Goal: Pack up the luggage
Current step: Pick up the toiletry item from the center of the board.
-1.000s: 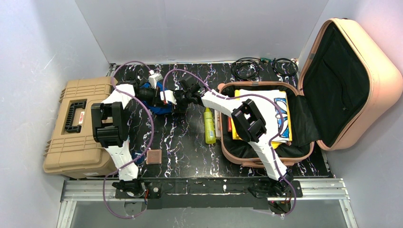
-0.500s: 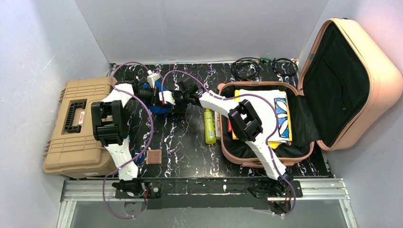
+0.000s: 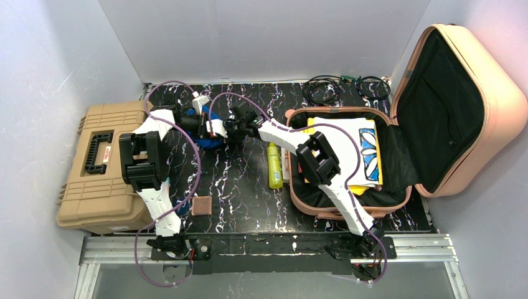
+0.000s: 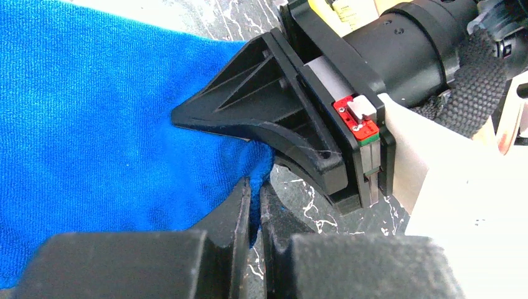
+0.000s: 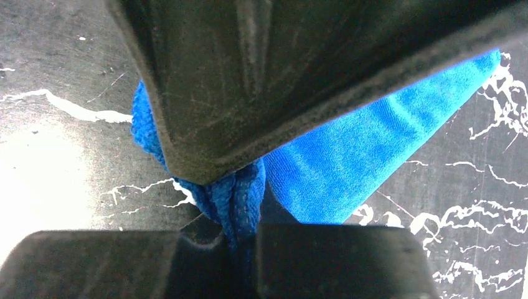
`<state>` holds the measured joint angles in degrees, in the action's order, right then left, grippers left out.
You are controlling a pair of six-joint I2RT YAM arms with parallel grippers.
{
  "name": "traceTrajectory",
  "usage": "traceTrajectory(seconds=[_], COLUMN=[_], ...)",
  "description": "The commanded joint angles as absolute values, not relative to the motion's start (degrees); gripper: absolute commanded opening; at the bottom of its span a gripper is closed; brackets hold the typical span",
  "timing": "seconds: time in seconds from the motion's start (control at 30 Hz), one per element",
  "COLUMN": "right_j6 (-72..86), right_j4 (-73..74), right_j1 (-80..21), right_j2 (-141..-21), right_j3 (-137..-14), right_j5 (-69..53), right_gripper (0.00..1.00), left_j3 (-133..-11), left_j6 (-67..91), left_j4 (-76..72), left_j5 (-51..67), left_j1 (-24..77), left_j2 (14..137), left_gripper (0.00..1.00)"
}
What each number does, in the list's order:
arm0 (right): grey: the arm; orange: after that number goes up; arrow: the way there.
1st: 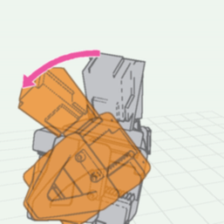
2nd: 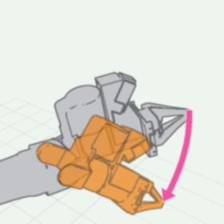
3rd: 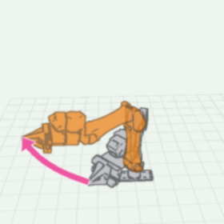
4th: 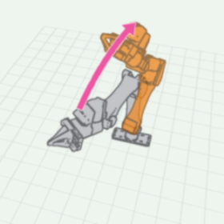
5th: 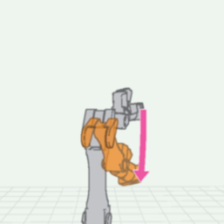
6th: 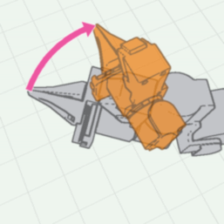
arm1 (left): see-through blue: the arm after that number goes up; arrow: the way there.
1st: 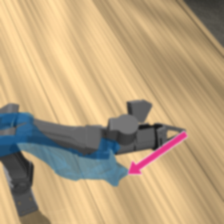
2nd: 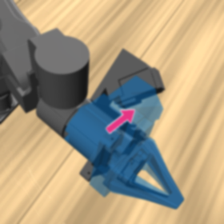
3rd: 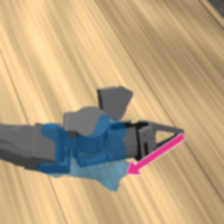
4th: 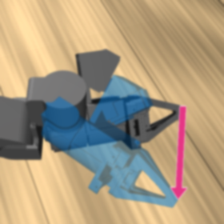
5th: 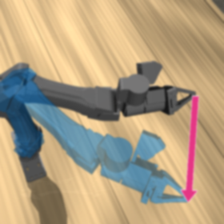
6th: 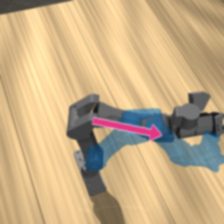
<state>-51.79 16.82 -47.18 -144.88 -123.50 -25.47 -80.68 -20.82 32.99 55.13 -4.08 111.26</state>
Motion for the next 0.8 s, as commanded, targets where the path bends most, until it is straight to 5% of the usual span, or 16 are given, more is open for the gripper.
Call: traceTrajectory(seconds=[0.0, 0.2, 0.77], right_j6=[-53.17, -59.39, -78.33], right_j4=[18.58, 20.21, 14.93], right_j1=[-47.54, -46.80, -31.05], right_j2=[-145.63, -141.80, -137.92], right_j3=[-126.91, -124.26, -121.76], right_j5=[-26.05, -21.84, -9.70], right_gripper=[0.02, 0.01, 0.01], left_j3=[-82.15, -82.23, -77.82], left_j6=[-20.77, -20.45, -17.31], left_j4=[34.43, 34.74, 32.37], left_j5=[57.06, 56.24, 56.51], left_j1=[-4.64, -5.37, -8.10], left_j2=[111.07, 108.78, 98.35], left_gripper=[0.01, 0.95, 0.98])
